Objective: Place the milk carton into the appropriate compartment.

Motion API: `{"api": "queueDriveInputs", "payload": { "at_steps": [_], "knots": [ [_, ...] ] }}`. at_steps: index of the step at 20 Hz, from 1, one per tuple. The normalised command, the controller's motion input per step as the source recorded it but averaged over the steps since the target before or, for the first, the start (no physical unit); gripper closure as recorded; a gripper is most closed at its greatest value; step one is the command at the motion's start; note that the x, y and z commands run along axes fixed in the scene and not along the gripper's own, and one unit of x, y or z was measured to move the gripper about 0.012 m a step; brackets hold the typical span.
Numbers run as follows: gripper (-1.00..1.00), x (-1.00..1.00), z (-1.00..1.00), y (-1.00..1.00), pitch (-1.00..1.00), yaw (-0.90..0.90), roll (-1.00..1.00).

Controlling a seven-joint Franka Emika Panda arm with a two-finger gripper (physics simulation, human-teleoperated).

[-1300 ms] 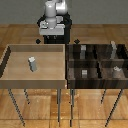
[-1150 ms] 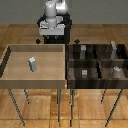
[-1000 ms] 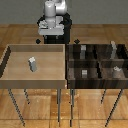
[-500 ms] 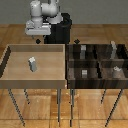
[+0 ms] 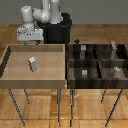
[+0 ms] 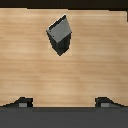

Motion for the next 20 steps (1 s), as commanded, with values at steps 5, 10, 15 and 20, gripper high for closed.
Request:
{"api": "queueDriveInputs", "payload": {
  "at_steps": [5, 10, 15, 20],
  "knots": [
    [-1.00, 0.00, 0.00, 0.00, 0.00, 0.64, 0.00],
    [-1.00, 0.00, 0.00, 0.00, 0.00, 0.06, 0.00],
    [-1.00, 0.20, 0.00, 0.00, 0.00, 0.00, 0.00],
    [-1.00, 1.00, 0.00, 0.00, 0.00, 0.00, 0.00]
  ]
}}
